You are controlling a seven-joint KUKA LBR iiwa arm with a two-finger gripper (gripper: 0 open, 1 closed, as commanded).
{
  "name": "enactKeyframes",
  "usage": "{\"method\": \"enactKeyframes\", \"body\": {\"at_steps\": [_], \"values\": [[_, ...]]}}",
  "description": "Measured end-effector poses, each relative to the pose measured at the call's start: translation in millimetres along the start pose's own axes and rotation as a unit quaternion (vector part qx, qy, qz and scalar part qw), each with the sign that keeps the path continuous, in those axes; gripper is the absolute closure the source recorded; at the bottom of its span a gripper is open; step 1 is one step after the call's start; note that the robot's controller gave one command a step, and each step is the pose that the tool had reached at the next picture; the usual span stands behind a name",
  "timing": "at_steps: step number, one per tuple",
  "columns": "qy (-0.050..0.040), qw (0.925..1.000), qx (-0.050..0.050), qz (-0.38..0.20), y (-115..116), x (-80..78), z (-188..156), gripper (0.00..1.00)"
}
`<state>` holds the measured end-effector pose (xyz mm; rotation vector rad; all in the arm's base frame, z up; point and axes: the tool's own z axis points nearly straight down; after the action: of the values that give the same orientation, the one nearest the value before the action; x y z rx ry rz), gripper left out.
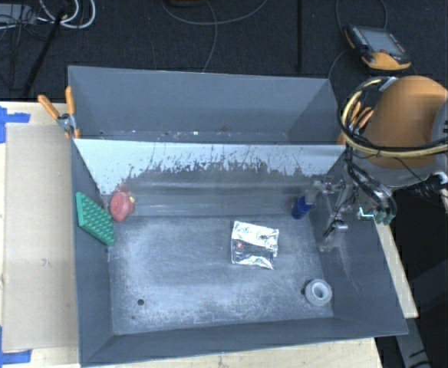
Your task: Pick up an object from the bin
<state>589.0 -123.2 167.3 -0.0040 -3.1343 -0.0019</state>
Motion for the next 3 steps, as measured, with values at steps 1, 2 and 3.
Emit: {"method": "enactKeyframes", "body": {"at_steps": [1,2,3], "values": [[0.0005,0.9985,-0.001,-0.054,62,23.4,102,0.00],[-0.0036,0.9985,0.001,-0.054,60,20.6,98,1.00],[-0.0031,0.9999,-0.001,0.015,171,46.9,66,1.00]]}}
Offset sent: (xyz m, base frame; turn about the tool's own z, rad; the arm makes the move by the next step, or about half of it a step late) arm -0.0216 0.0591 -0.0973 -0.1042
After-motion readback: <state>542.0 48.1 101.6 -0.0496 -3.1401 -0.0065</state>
